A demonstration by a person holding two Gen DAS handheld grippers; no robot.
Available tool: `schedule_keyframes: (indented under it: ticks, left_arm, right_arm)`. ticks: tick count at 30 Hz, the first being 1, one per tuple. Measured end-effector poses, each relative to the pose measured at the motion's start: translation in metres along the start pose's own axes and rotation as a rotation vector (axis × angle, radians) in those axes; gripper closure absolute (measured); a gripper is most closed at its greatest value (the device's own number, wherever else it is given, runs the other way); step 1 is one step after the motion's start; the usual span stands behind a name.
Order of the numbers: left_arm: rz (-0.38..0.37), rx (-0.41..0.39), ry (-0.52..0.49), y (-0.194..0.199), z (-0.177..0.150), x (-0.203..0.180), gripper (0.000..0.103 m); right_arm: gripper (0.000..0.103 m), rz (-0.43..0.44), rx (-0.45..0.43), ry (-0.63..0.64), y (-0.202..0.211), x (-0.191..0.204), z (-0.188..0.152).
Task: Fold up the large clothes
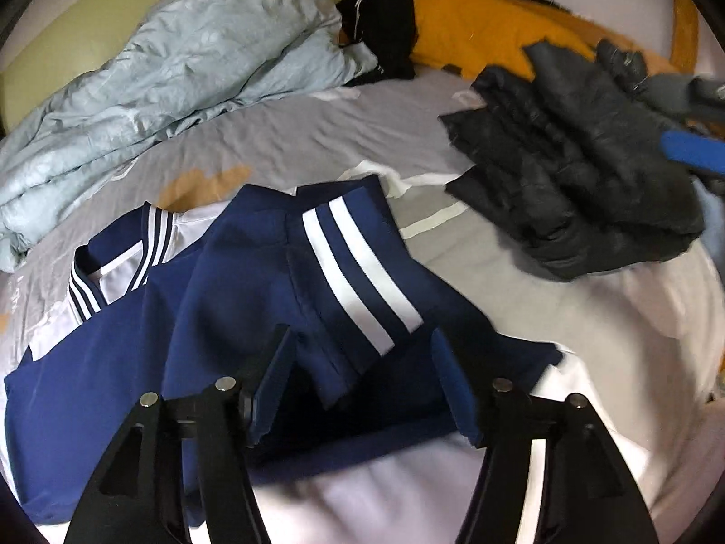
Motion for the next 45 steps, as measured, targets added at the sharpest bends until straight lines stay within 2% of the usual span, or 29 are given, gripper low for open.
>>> schedule_keyframes:
  ticks: [2, 6, 9, 10, 11, 12, 14, 16, 19, 21, 25, 27, 29, 30, 32, 35, 38, 42, 45]
  left_arm:
    - [0.011, 0.024, -0.005, -0.011, -0.001, -0.001, 0.042]
    - [0.043, 0.055, 0.003, -0.033, -0.002, 0.004, 0.029]
    - [0.02, 0.049, 0.059, -0.039, 0.001, 0.016, 0.026]
    - [0.024, 0.047, 0.075, -0.038, 0.002, 0.022, 0.029]
    - [0.033, 0.041, 0.077, -0.036, 0.003, 0.025, 0.043]
    - [0.048, 0.027, 0.062, -0.032, 0.003, 0.029, 0.064]
    - [0.077, -0.019, 0.03, -0.019, 0.005, 0.036, 0.083]
    - [0.123, -0.077, 0.048, -0.001, 0.007, 0.053, 0.093]
    - [0.176, -0.147, 0.167, 0.028, 0.009, 0.092, 0.095]
    - [0.214, -0.196, 0.202, 0.047, 0.009, 0.118, 0.095]
    - [0.367, -0.231, 0.238, 0.073, 0.005, 0.174, 0.095]
    - [0.487, -0.23, 0.24, 0.081, -0.004, 0.206, 0.095]
    - [0.652, -0.206, 0.202, 0.083, -0.017, 0.229, 0.095]
    - [0.706, -0.189, 0.195, 0.082, -0.026, 0.241, 0.095]
    - [0.76, -0.155, 0.218, 0.078, -0.043, 0.265, 0.095]
    - [0.834, -0.084, 0.308, 0.069, -0.071, 0.305, 0.095]
    - [1.001, 0.03, 0.354, 0.059, -0.1, 0.339, 0.094]
    - [1.02, 0.095, 0.367, 0.039, -0.122, 0.361, 0.094]
    - [0.954, 0.101, 0.415, 0.03, -0.136, 0.368, 0.094]
  right_arm:
    - [0.057, 0.008, 0.001, -0.016, 0.001, -0.002, 0.001]
    - [0.057, 0.013, -0.004, -0.017, 0.004, -0.003, 0.003]
    - [0.056, -0.005, 0.001, -0.023, 0.0, -0.006, 0.003]
    - [0.056, -0.022, 0.004, -0.032, -0.003, -0.01, 0.003]
    - [0.055, -0.031, 0.005, -0.04, -0.003, -0.013, 0.004]
    - [0.055, -0.036, 0.007, -0.051, -0.004, -0.015, 0.004]
    - [0.055, -0.035, 0.008, -0.055, -0.004, -0.017, 0.004]
    - [0.055, -0.042, 0.009, -0.046, -0.004, -0.015, 0.003]
    - [0.055, -0.056, 0.016, -0.023, -0.008, -0.009, 0.001]
    - [0.054, -0.062, 0.027, -0.005, -0.012, -0.004, -0.002]
    - [0.053, -0.076, 0.048, 0.032, -0.021, 0.004, -0.008]
    - [0.053, -0.086, 0.054, 0.058, -0.025, 0.009, -0.011]
    - [0.052, -0.101, 0.057, 0.076, -0.028, 0.011, -0.014]
    - [0.052, -0.106, 0.059, 0.08, -0.029, 0.012, -0.015]
    - [0.052, -0.113, 0.07, 0.085, -0.033, 0.013, -0.017]
    - [0.052, -0.133, 0.088, 0.092, -0.04, 0.013, -0.02]
    - [0.052, -0.153, 0.108, 0.103, -0.046, 0.013, -0.023]
    - [0.052, -0.149, 0.117, 0.1, -0.05, 0.013, -0.023]
    - [0.052, -0.153, 0.123, 0.115, -0.051, 0.014, -0.025]
Point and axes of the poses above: each gripper's, at about its wrist camera, not at the fingertips, and y roughly against the way its jaws point, x to its left, z to its top, the point moved 6 cm from there along -y, roughly the way its jaws point, and after that the axes turned 3 degrees about z, right-handed, at the moved point
